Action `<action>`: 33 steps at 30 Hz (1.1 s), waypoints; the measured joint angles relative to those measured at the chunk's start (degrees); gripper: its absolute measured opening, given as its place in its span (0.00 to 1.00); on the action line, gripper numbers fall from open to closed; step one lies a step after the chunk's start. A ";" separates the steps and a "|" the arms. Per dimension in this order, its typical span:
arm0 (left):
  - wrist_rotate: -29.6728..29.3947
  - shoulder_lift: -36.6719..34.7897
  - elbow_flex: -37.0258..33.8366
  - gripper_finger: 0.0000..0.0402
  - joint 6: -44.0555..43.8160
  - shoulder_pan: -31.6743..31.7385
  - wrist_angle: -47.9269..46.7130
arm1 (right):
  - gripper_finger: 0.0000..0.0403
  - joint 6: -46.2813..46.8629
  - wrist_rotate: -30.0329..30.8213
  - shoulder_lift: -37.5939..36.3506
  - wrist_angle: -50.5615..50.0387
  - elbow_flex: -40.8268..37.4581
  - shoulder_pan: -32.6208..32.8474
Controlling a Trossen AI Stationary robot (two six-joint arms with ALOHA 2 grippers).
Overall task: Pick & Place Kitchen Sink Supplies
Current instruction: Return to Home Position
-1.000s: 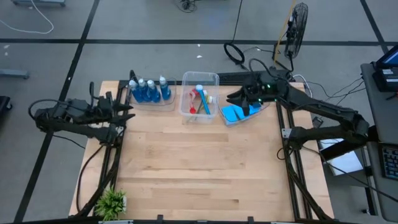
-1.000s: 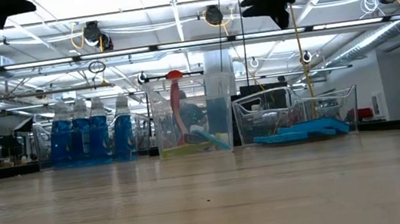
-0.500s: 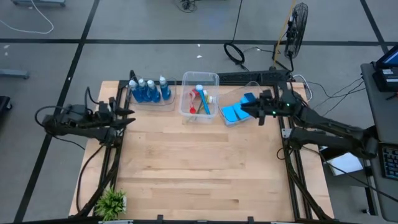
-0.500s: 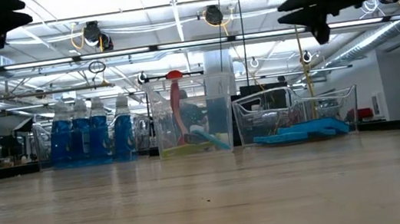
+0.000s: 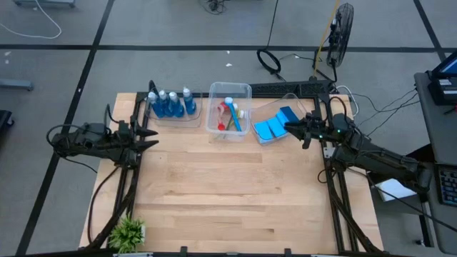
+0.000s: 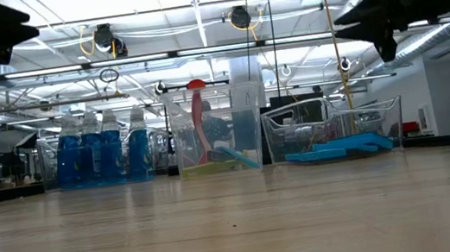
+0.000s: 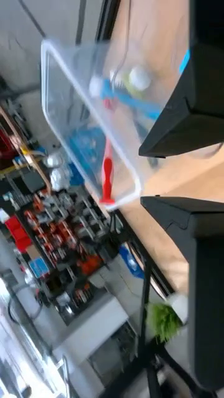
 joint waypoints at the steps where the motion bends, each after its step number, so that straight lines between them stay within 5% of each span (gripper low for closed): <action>1: 0.04 0.04 -0.08 0.41 0.00 0.00 -0.29 | 0.25 0.29 0.29 -0.75 0.25 -0.92 0.00; 17: 0.97 -0.02 -3.56 0.41 1.29 0.04 4.52 | 0.25 1.03 -0.10 -9.48 10.98 -14.68 0.02; 33: 3.38 -0.02 -13.64 0.41 1.95 0.04 19.60 | 0.25 -3.03 -0.11 -9.61 11.52 -15.43 0.02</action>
